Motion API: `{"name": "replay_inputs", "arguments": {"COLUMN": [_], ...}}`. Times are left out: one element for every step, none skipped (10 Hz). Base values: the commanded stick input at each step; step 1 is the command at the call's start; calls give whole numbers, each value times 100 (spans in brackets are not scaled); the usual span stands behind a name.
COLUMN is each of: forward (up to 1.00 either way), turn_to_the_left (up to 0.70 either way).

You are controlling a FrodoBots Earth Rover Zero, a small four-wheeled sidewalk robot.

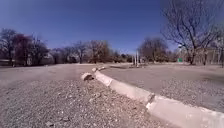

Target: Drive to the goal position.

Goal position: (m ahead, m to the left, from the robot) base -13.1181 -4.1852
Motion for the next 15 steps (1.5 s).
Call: {"name": "replay_inputs", "arguments": {"forward": [0, 0, 0, 0, 0, 0, 30, 70, 70, 70, 70, 70, 70, 70, 70], "turn_to_the_left": [0, 0, 0, 0, 19, 37, 37, 27, 27, 27, 27, 27, 27, 27, 27]}}
